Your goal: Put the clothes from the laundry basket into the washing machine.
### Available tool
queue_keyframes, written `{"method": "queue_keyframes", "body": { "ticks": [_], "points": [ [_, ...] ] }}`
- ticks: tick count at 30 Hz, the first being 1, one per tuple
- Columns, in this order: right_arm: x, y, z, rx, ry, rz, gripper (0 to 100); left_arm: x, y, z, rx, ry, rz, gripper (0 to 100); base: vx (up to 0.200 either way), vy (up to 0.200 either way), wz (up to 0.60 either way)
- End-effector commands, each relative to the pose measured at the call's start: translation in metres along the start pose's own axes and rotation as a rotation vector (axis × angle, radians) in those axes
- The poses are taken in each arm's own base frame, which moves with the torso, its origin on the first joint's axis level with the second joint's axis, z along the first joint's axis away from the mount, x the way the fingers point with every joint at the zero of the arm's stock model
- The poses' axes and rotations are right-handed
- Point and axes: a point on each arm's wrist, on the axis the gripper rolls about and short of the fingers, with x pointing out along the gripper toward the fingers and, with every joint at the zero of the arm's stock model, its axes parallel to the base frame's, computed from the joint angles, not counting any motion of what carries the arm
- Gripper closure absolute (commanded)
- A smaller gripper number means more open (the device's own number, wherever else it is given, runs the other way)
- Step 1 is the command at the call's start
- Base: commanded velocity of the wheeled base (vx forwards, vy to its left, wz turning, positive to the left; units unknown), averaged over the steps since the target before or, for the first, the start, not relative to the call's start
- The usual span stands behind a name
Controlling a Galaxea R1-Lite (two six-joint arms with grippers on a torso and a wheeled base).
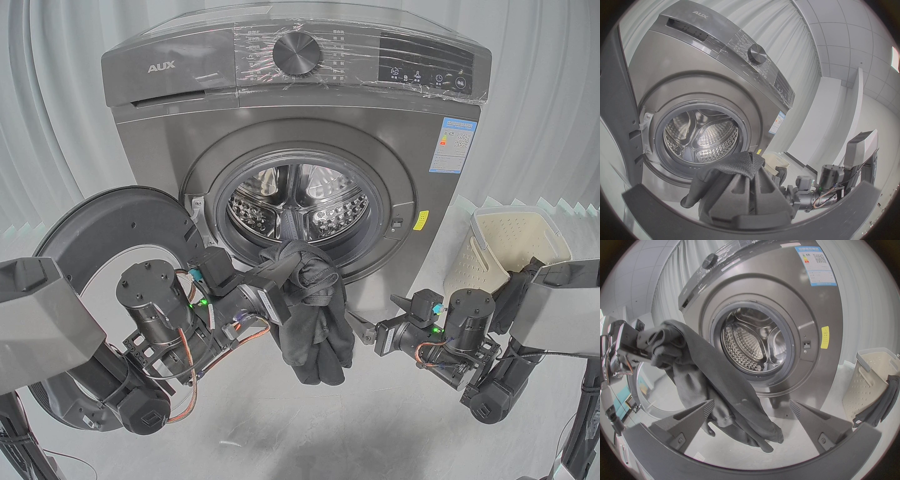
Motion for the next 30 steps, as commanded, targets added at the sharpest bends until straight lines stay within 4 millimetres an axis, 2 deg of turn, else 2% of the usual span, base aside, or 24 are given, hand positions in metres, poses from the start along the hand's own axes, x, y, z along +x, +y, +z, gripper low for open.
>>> {"method": "queue_keyframes", "body": {
  "ticks": [1,7,19,24,30],
  "points": [
    [0.011,-0.007,-0.016,-0.003,0.037,-0.012,0,0.002,-0.006,0.002,-0.003,-0.009,-0.017,100,0.000,0.000,0.00],
    [0.023,-0.007,-0.022,-0.013,0.034,0.012,0,0.002,-0.013,0.002,-0.005,-0.014,-0.039,100,0.000,0.000,0.00],
    [0.051,-0.001,-0.027,-0.020,-0.011,0.069,0,0.000,-0.014,0.005,-0.007,-0.018,-0.040,100,0.000,0.000,0.00],
    [0.052,0.001,-0.027,-0.020,-0.013,0.091,0,-0.001,-0.014,0.004,-0.007,-0.012,-0.038,100,0.000,0.000,0.00],
    [0.039,-0.005,-0.034,-0.018,0.020,0.102,0,-0.001,-0.011,0.005,-0.005,-0.015,-0.029,100,0.000,0.000,0.00]
  ]
}}
